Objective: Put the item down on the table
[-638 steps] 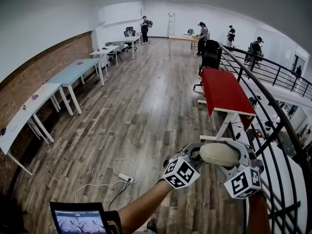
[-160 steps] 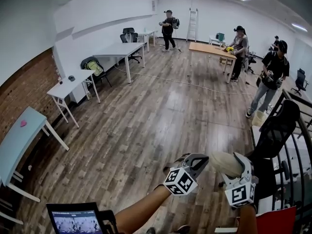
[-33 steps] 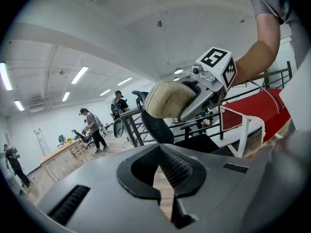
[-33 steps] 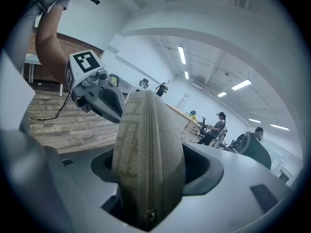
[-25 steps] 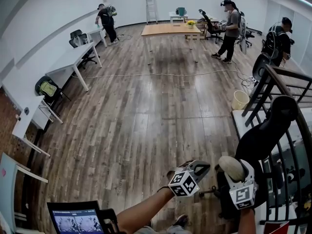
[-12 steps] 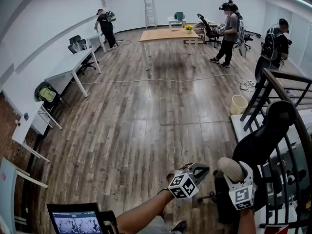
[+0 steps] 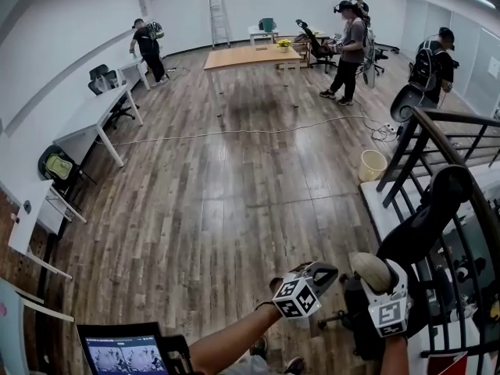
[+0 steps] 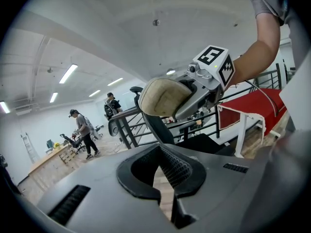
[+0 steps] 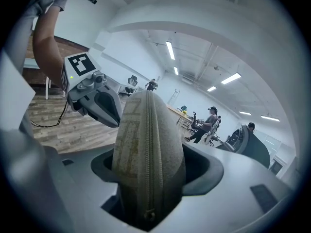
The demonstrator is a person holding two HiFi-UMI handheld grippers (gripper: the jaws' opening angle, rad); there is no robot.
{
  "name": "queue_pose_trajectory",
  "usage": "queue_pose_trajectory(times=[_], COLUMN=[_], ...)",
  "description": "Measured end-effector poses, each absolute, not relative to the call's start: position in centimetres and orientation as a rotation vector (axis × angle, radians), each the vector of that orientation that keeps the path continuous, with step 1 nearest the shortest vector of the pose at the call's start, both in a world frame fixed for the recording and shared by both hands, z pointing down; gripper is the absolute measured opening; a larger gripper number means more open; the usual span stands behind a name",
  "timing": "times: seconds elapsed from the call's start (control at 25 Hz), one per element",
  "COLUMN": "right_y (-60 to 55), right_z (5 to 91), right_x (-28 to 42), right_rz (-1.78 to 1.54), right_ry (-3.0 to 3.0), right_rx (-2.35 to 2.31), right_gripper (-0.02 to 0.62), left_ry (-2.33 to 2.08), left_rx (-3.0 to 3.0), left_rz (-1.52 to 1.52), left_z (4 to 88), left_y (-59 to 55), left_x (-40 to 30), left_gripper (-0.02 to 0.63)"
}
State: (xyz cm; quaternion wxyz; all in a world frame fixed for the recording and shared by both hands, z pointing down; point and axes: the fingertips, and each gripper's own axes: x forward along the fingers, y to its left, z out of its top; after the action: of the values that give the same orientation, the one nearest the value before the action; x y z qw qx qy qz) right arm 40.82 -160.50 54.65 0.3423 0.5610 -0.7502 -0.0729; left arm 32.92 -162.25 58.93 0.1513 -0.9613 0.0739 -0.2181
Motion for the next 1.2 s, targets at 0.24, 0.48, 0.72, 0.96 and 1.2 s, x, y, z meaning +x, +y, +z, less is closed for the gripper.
queue_pose_trajectory(times=[0.24,0.48,0.72,0.96,1.2], right_y=[-163.0,-164.4,-163.8,-163.8,-162.9], right_z=[54.8,53.9,54.1,56.2,59.4], right_x=[41.5,42.5,44.9,49.5,54.2], right_rz=[-0.165,-0.175,-0.147,-0.097,-0.014], right_ry=[-1.91,-1.849,-1.816,-1.819,-1.819], right_rx=[1.499,1.546,1.595,1.603,1.595], right_gripper=[0.304,0.304,0.304,0.304,0.304], left_ry=[0.16,0.106,0.064,0.045,-0.021], left_rx=[-2.763,-2.767,-2.762,-2.759,-2.768], left_rz=[-0.6,-0.556,-0.56,-0.571,-0.599], left_z=[59.0,58.9,59.1,59.8,61.7], left_y=[-164.9,-166.7,-166.6,-166.3,-163.8], left_x=[33.4,34.2,35.7,40.1,44.8], left_gripper=[0.002,0.002,0.002,0.002,0.002])
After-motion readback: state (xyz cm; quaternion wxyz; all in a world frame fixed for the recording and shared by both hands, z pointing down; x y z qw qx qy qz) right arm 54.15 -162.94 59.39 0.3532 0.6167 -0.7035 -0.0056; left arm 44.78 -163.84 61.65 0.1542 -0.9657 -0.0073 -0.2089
